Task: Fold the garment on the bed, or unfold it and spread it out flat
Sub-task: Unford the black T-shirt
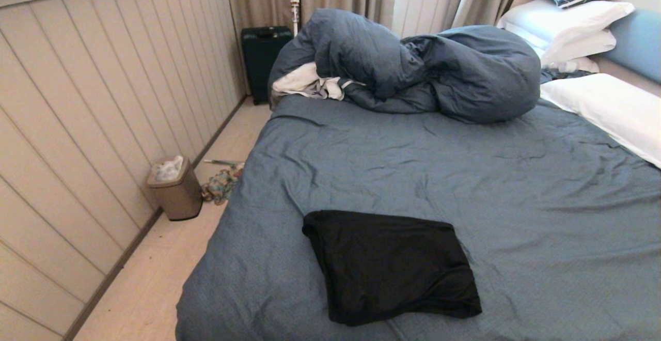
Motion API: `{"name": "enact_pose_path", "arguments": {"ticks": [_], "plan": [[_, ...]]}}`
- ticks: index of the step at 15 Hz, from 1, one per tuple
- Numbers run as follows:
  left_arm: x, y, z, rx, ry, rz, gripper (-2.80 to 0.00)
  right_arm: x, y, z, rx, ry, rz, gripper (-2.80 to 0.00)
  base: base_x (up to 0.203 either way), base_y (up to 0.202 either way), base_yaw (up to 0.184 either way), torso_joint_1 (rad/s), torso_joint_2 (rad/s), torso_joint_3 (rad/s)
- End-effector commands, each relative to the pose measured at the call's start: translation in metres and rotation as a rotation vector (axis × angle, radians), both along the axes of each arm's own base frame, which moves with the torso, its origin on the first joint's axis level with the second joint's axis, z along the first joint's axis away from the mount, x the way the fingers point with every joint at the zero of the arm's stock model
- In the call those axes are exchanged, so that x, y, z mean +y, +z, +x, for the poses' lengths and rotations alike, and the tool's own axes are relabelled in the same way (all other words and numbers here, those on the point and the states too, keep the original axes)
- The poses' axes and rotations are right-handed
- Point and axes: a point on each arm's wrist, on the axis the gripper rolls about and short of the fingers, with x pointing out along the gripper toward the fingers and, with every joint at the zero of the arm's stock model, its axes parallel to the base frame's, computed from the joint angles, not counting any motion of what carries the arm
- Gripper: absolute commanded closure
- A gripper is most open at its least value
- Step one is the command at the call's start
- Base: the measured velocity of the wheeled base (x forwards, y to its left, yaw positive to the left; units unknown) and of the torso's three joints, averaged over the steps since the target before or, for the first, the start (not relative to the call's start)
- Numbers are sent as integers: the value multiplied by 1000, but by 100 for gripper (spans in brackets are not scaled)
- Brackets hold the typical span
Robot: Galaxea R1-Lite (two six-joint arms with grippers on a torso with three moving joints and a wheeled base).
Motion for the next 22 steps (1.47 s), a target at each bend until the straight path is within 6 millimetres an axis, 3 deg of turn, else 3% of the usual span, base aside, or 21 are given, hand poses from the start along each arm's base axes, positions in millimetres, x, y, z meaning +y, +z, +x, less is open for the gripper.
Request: {"name": "enact_pose_path", "arguments": {"ticks": [1, 22], "plan": [[0, 1, 1, -92, -5, 6, 0, 0, 0, 0, 2, 3, 0, 0, 0, 0, 0, 0, 0, 0], [0, -4, 2, -67, 15, -84, 0, 0, 0, 0, 9, -4, 12, 0, 0, 0, 0, 0, 0, 0]]}}
